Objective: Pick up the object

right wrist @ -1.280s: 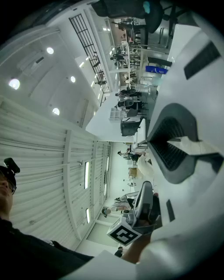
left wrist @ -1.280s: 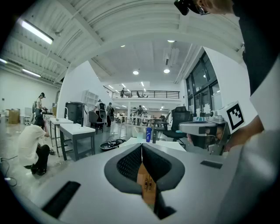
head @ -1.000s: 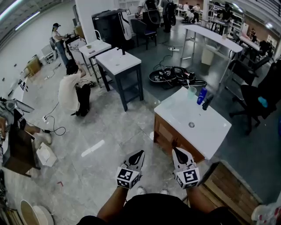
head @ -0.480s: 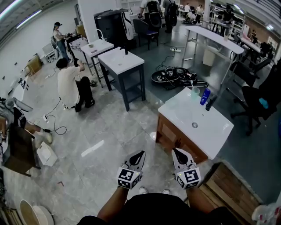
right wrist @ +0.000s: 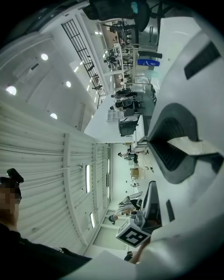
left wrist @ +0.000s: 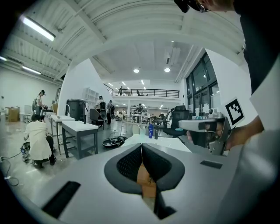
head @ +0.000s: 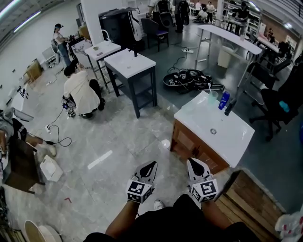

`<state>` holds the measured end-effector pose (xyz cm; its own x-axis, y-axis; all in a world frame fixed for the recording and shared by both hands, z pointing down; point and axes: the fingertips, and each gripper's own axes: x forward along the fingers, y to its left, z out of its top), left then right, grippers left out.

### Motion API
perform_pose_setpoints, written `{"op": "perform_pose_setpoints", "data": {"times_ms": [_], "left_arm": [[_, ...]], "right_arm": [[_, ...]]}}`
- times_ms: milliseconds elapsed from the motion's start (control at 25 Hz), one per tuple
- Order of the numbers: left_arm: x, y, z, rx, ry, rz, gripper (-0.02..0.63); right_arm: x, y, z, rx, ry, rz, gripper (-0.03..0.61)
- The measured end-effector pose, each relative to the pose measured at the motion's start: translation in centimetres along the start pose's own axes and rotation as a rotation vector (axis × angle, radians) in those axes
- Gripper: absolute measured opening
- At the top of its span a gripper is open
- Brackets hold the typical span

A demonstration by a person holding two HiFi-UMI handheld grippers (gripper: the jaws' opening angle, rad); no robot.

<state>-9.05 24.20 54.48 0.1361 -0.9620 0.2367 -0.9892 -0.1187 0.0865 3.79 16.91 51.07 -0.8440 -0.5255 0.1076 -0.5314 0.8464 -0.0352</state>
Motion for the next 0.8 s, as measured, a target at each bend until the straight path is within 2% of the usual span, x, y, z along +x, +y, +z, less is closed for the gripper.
{"op": "perform_pose_setpoints", "data": {"times_ms": [320, 800], "left_arm": [[2.1, 1.2, 0.7, -0.001, 0.011, -0.004, 0.021], [10.1, 4.1, 2.5, 0.013, 0.025, 0.019, 0.021]], "right_arm": [[2.2, -0.8, -0.2, 0.007, 0.013, 0.016, 0.018], [8.6, -7.1, 0.1, -0.026, 0.012, 0.049, 0.018]]}}
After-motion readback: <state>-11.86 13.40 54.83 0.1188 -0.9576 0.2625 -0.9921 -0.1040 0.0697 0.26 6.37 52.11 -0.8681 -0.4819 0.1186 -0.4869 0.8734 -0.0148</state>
